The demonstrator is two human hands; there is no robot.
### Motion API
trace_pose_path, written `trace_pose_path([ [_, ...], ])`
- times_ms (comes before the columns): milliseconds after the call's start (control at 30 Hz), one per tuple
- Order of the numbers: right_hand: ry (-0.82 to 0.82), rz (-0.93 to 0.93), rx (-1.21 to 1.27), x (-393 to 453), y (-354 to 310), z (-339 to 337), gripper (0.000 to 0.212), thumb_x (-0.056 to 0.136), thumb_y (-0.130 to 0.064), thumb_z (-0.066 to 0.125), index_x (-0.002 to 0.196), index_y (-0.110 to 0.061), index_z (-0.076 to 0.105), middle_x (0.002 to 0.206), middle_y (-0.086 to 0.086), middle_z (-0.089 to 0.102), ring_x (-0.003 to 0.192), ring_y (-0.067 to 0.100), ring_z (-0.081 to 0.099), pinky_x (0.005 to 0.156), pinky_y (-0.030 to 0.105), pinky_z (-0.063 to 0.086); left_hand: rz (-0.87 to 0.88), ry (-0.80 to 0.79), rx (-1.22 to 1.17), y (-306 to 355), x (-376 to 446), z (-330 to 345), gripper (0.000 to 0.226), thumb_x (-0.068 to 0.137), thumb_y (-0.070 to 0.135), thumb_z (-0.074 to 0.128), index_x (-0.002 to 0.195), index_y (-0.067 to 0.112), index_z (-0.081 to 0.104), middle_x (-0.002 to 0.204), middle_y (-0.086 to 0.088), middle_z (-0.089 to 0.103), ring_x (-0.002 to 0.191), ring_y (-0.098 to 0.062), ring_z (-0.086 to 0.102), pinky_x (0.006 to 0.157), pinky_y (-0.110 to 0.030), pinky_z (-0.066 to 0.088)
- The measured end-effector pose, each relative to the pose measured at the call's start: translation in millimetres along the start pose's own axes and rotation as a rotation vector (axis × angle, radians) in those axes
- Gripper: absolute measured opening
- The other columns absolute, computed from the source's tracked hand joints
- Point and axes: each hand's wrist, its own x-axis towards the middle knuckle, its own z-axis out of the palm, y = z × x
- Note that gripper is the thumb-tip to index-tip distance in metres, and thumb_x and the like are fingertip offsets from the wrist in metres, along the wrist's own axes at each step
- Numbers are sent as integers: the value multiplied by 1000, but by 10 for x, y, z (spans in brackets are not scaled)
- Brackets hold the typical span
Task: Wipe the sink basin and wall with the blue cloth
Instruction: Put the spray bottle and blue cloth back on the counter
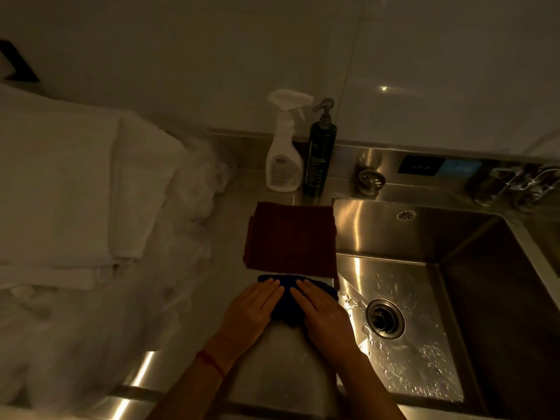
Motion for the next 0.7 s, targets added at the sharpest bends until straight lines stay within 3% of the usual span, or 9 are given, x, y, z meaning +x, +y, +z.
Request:
trace_pose_path([
  [100, 9, 35, 27, -14, -21, 6, 68, 38, 1, 87, 103, -10, 70, 107, 9, 70, 97, 23, 67, 72, 31, 56, -38, 12, -25, 13, -9, 37, 42, 96, 9, 36, 94, 7, 78, 99, -8, 76, 88, -20, 74, 74, -34, 59],
  [200, 13, 59, 45, -21, -43, 9, 67, 39, 4, 86, 103, -9, 70, 106, 9, 70, 97, 23, 67, 73, 31, 56, -81, -19, -52, 16, -25, 48, 51, 102, 13, 27, 95, 5, 77, 100, -10, 75, 90, -22, 74, 75, -36, 59],
  [233, 14, 63, 48, -21, -48, 8, 67, 39, 5, 85, 103, -8, 70, 106, 10, 70, 97, 24, 67, 73, 32, 56, -88, -24, -64, 21, -18, 32, 41, 99, 12, 36, 95, 4, 77, 101, -11, 75, 90, -23, 74, 74, -36, 59],
  [267, 13, 68, 48, -21, -53, 3, 67, 40, 6, 85, 103, -8, 69, 106, 10, 70, 97, 24, 67, 73, 33, 56, -80, -13, -56, 29, -27, 34, 22, 88, 10, 57, 96, 4, 76, 101, -12, 75, 90, -24, 74, 74, -37, 59],
  [300, 7, 73, 48, -20, -58, -2, 67, 40, 6, 85, 103, -7, 69, 107, 11, 70, 98, 25, 67, 73, 34, 56, -104, -36, -61, 32, -25, 2, 25, 71, 10, 76, 96, 3, 76, 101, -12, 75, 91, -24, 74, 74, -38, 59],
  [367, -11, 80, 42, -23, -76, -16, 67, 41, 5, 85, 105, -6, 68, 108, 12, 69, 99, 26, 66, 74, 36, 57, -127, -144, -86, 26, -41, 15, 55, 44, 12, 94, 96, 3, 77, 102, -12, 75, 92, -24, 73, 75, -38, 59],
  [433, -34, 83, 22, -29, -99, -39, 68, 42, 2, 86, 107, -6, 67, 110, 12, 68, 101, 27, 65, 76, 38, 56, -138, -168, -96, 57, -42, -20, 63, 39, 18, 96, 97, 3, 76, 103, -11, 74, 93, -24, 73, 76, -38, 58],
  [600, -81, 83, -30, -43, -154, -95, 64, 49, -8, 86, 110, -6, 66, 113, 12, 67, 104, 27, 64, 80, 41, 54, -150, -156, -131, 95, -47, -34, 60, 50, 33, 92, 99, 2, 76, 105, -12, 74, 95, -23, 72, 76, -38, 58],
  [700, -97, 112, -45, -59, -195, -101, 62, 54, -13, 86, 112, -5, 65, 115, 13, 66, 105, 27, 63, 83, 43, 52, -170, -179, -117, 130, -19, -78, 44, 81, 43, 66, 98, 3, 76, 105, -11, 74, 94, -23, 73, 75, -36, 59],
])
